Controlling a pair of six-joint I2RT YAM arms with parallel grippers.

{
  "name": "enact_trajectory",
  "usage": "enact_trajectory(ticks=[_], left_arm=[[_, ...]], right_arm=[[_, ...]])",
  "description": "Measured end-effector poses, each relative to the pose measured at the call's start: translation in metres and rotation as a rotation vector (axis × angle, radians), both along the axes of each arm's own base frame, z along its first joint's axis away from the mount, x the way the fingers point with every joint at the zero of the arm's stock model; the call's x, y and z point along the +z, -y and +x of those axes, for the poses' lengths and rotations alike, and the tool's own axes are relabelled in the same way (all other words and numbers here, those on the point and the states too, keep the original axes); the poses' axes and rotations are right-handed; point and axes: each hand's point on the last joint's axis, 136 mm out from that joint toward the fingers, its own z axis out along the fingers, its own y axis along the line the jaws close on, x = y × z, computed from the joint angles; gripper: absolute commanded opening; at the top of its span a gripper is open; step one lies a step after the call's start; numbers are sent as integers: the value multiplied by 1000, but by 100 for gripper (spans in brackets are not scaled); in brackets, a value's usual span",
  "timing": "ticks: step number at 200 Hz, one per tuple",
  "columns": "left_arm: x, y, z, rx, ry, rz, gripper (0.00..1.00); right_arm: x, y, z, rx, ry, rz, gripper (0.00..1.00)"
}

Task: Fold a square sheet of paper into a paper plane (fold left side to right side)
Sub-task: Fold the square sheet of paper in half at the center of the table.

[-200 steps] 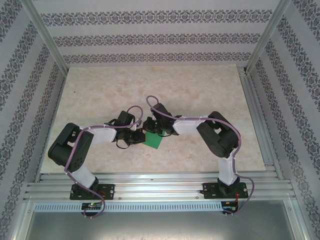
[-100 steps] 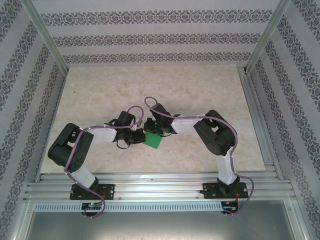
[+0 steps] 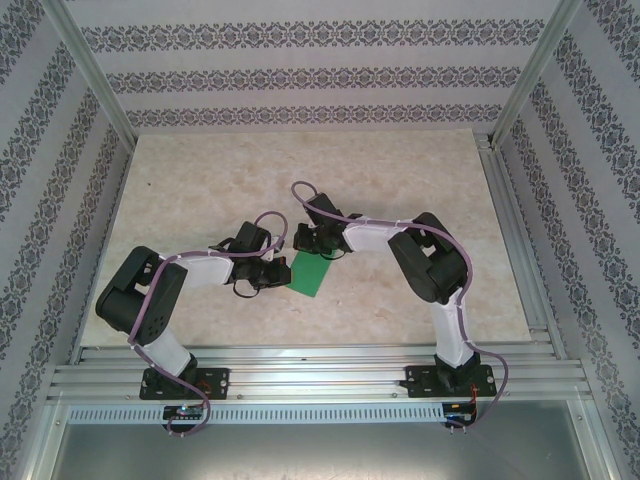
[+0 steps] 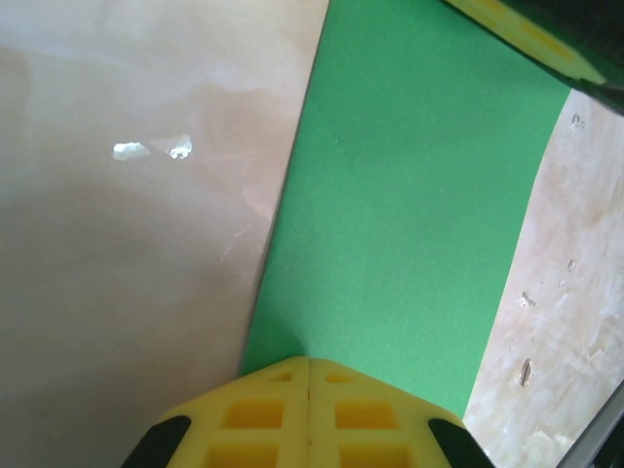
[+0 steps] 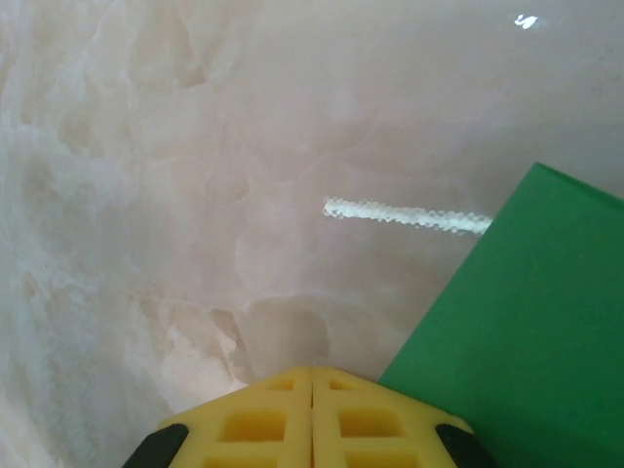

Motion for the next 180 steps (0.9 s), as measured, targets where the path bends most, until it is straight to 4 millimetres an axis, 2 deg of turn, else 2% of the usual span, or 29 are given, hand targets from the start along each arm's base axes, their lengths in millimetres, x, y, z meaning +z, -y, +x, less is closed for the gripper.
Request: enact_trajectory(ticks=[64, 137, 180], left_arm=[[0, 0, 0, 0, 2, -1, 0], [0, 0, 1, -1, 7, 1, 0], [0, 0, 1, -1, 9, 0, 0]], right_arm=[[0, 4, 6, 5, -8, 8, 7], [2, 28, 43, -57, 51, -49, 7], [2, 32, 56, -55, 64, -97, 7]])
